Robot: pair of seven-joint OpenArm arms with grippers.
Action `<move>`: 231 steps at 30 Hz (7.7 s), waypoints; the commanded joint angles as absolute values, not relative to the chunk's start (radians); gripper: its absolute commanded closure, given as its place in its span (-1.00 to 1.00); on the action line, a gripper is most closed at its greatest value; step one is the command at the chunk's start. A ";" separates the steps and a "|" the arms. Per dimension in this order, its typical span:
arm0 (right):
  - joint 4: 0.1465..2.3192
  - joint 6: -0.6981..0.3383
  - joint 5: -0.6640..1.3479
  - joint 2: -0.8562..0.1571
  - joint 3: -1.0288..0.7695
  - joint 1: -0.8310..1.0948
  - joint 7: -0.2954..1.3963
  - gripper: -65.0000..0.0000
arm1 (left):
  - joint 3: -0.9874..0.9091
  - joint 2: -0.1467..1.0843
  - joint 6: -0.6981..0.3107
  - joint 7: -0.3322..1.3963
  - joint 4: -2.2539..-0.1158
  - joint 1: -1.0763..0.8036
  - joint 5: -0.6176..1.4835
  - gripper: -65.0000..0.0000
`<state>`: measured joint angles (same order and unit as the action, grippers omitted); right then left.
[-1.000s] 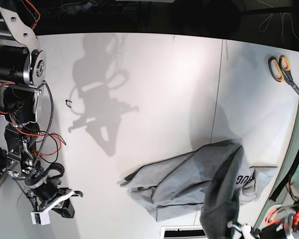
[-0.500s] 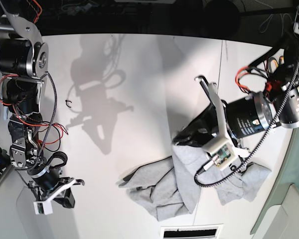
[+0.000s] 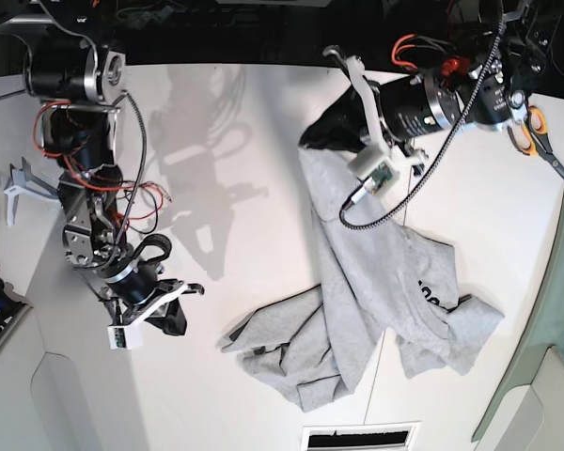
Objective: Layout the t-shirt on the table in an organized manner, then fold the t-shirt properly
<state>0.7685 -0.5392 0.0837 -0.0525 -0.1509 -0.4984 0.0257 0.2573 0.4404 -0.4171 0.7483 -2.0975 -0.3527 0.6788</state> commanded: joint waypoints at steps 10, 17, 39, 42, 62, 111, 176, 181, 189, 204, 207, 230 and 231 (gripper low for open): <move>0.787 -0.536 0.116 0.123 -0.149 -0.485 -0.007 0.27 | 0.254 0.427 -0.433 0.704 -2.028 -0.373 0.680 0.81; 0.696 -0.466 0.080 0.151 -0.021 -0.493 -0.082 0.16 | 0.247 0.427 -0.492 0.707 -2.030 -0.458 0.744 0.81; 0.562 -0.550 0.022 0.152 0.192 -0.506 -0.151 1.00 | 0.112 0.427 -0.492 0.729 -2.030 -0.471 0.765 0.48; 0.581 -0.550 -0.029 0.152 0.192 -0.506 -0.178 1.00 | 0.112 0.427 -0.491 0.729 -2.030 -0.471 0.765 0.48; 1.146 -0.577 -0.010 0.102 0.039 -0.432 0.002 1.00 | -0.146 0.430 -0.437 0.691 -2.029 -0.468 0.692 0.48; 0.887 -0.520 0.188 0.032 -0.170 -0.389 0.055 0.18 | -0.011 0.281 -0.400 0.593 -1.448 0.018 0.698 -0.04; 0.809 -0.546 0.172 0.060 -0.170 -0.369 -0.057 0.18 | -0.091 0.370 -0.491 0.656 -1.502 0.044 0.831 1.00; 0.809 -0.546 0.172 0.060 -0.170 -0.369 -0.057 0.18 | -0.277 0.375 -0.492 0.733 -1.574 -0.028 0.895 1.00; 0.809 -0.545 0.172 0.037 -0.170 -0.369 -0.060 0.18 | -0.411 0.442 -0.513 0.742 -1.590 -0.105 0.928 1.00; 0.810 -0.508 0.173 -0.086 -0.172 -0.372 -0.161 0.18 | -0.504 0.502 -0.513 0.752 -1.589 -0.135 0.901 1.00; 0.809 -0.400 0.172 -0.085 -0.178 -0.384 -0.204 0.18 | -0.504 0.502 -0.513 0.754 -1.589 -0.164 0.910 1.00; 0.338 -0.288 0.036 -0.060 -0.176 -0.714 -0.228 0.18 | -0.535 0.502 -0.484 0.799 -1.589 -0.358 0.986 1.00; 0.332 -0.288 0.023 -0.060 -0.176 -0.714 -0.228 0.18 | -0.535 0.502 -0.484 0.797 -1.589 -0.358 0.987 1.00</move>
